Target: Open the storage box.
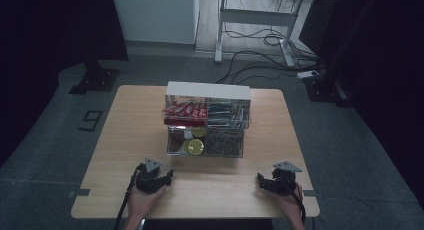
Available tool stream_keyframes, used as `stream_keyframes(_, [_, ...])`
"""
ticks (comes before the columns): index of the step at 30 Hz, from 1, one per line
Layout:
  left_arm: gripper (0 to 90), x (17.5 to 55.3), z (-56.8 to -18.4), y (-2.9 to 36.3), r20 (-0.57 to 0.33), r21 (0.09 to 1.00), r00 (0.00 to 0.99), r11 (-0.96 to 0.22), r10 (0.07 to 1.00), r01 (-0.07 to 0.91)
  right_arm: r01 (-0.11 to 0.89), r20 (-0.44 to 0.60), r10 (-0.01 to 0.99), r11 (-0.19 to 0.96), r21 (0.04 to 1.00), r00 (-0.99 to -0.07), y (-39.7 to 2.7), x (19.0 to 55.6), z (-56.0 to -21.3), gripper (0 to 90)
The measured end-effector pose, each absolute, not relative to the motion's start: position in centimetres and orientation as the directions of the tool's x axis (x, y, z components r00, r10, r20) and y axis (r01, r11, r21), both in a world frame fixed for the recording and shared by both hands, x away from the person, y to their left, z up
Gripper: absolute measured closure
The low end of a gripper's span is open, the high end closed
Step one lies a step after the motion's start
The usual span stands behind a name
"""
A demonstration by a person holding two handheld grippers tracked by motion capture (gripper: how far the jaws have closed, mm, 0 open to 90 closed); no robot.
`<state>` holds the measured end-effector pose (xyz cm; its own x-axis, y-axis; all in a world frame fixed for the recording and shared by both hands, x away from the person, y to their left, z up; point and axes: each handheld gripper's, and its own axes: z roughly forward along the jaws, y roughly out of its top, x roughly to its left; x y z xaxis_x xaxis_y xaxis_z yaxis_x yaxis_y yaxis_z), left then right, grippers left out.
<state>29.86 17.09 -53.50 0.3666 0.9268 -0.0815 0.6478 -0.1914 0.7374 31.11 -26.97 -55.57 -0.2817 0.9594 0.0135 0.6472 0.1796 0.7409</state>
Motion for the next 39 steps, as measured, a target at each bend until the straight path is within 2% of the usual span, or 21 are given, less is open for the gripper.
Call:
stream_keyframes(4, [52.6,29.5,-52.8,17.7,-0.093,0.757,0.355,-0.166,0.93,0.632,0.647,0.013,0.96,0.18,0.741,-0.281,-27.0,31.1,-55.6,13.5])
stream_keyframes(11, [62.8,29.1,-52.0,18.4,-0.105,0.785,0.355,-0.142,0.929,0.603,0.647,0.013,0.96,0.18,0.741,-0.281,-27.0,31.1,-55.6,13.5])
stream_keyframes(12, [68.9,29.0,-51.7,18.6,-0.115,0.789,0.364,-0.138,0.924,0.599,0.647,0.013,0.959,0.18,0.741,-0.281,-27.0,31.1,-55.6,13.5])
stream_keyframes(16, [80.0,28.8,-51.3,18.8,-0.121,0.793,0.385,-0.144,0.915,0.592,0.647,0.013,0.96,0.18,0.741,-0.281,-27.0,31.1,-55.6,13.6])
stream_keyframes(24, [87.3,28.4,-50.3,18.8,-0.124,0.803,0.407,-0.15,0.905,0.577,0.647,0.013,0.96,0.179,0.741,-0.281,-27.0,31.1,-55.6,13.6])
stream_keyframes(39, [88.1,28.0,-47.3,18.7,-0.141,0.846,0.43,-0.117,0.892,0.52,0.648,0.013,0.962,0.174,0.742,-0.273,-27.0,31.0,-55.6,14.2])
